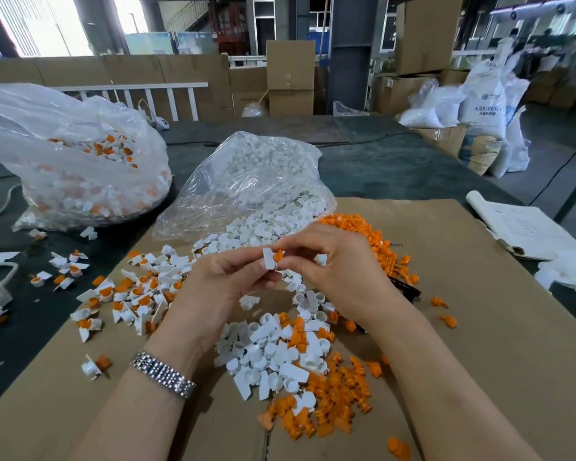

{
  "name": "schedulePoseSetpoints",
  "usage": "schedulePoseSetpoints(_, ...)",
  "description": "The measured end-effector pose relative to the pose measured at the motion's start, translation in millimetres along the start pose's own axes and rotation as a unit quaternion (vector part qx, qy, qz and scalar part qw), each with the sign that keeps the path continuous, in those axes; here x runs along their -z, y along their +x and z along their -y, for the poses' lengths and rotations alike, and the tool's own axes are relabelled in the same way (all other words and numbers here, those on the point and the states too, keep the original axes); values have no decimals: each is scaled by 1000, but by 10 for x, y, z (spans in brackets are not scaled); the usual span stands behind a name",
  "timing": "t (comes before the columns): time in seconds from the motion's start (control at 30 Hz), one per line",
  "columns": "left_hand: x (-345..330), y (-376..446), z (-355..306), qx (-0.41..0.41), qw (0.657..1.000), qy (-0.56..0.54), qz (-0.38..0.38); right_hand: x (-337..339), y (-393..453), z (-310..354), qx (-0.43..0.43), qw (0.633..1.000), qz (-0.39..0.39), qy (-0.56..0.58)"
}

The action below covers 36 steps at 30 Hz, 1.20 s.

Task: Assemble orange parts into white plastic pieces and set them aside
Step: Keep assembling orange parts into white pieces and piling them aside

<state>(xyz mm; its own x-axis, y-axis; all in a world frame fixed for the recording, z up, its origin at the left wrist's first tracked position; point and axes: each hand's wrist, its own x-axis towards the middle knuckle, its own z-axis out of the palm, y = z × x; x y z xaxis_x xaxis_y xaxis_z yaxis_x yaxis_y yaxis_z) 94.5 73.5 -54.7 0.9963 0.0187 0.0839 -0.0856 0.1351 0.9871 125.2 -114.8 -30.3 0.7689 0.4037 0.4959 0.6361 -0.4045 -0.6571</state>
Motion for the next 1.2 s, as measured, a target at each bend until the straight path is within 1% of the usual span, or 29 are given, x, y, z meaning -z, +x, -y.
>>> schedulePoseSetpoints(0.1, -3, -15, 14, 5, 1000, 25, -5, -11, 4, 6, 8, 1000, 1, -30)
schedulePoseSetpoints(0.23, -29, -22, -11, 42, 999, -6, -14, -28, -1, 22, 15, 999, -12, -45)
schedulePoseSetpoints(0.43, -19, -13, -16, 17, 1000, -6, -24, -60, -5, 50, 26, 997, 0, -78)
schedulePoseSetpoints(0.53, 4, -2, 4, 4, 999, 5, -49, -62, -3, 54, 22, 996, 0, -84)
schedulePoseSetpoints(0.9, 1, 0, -4, 15, 998, -17, -53, -76, -2, 47, 16, 996, 11, -92)
schedulePoseSetpoints(1.03, -26, 1, -13, 19, 997, -14, -67, -87, -3, 47, 13, 996, 13, -92)
schedulePoseSetpoints(1.13, -26, 14, -21, 24, 997, -34, -70, -73, 3, 40, -5, 998, 4, -60)
schedulePoseSetpoints(1.2, -25, 16, -28, 30, 996, -49, -70, -7, 13, -14, -56, 996, -11, -66)
